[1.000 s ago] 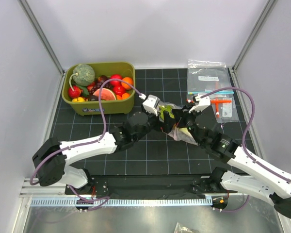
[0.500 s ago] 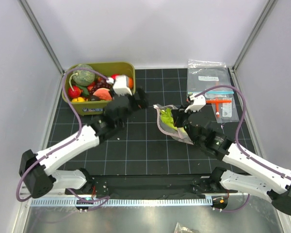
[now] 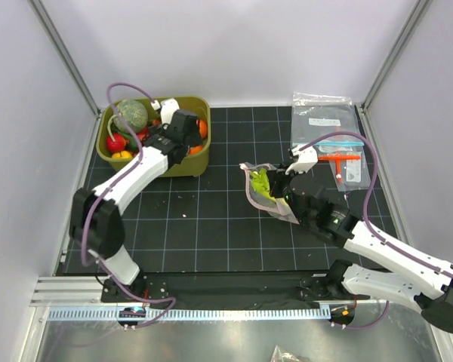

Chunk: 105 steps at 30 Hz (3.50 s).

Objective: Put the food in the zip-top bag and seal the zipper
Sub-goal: Pick up the fake fruit from the bin, then place the fake fruit in the zipper food storage bag.

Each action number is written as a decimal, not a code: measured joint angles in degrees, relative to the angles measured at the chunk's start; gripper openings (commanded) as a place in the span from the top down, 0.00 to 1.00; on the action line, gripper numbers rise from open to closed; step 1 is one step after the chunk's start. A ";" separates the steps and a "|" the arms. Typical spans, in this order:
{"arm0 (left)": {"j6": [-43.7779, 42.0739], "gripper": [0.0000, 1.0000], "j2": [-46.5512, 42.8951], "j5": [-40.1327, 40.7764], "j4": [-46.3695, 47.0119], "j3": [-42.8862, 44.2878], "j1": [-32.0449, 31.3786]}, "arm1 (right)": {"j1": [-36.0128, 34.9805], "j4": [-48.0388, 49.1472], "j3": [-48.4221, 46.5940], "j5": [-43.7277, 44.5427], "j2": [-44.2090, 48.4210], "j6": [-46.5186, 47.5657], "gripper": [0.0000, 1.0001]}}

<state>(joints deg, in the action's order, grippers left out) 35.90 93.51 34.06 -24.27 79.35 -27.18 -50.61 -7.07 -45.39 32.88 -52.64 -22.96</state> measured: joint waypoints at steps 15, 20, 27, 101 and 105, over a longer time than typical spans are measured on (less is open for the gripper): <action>1.64 0.40 16.46 -3.80 -8.31 8.33 6.84 | 0.00 0.04 -0.02 -0.02 -0.22 0.11 0.99; 2.71 0.60 7.37 -9.25 -1.99 -2.29 7.91 | 0.00 0.02 -0.02 -0.02 -0.39 0.11 0.99; 0.42 0.68 -12.35 -7.13 2.29 -13.33 -0.22 | 0.00 0.04 -0.02 -0.04 -0.39 0.11 0.99; 8.28 0.00 -17.57 -61.02 36.35 -34.40 -16.87 | 1.36 9.73 2.80 -23.74 1.27 0.04 0.99; 8.63 0.00 -17.42 -60.46 36.13 -34.34 -17.29 | 1.18 9.68 2.80 -23.41 1.27 0.07 0.99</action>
<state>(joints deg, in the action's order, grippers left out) 44.53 76.09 -26.39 11.86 45.01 -44.47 -49.43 2.61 -42.59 9.47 -51.37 -22.90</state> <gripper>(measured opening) 0.993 0.039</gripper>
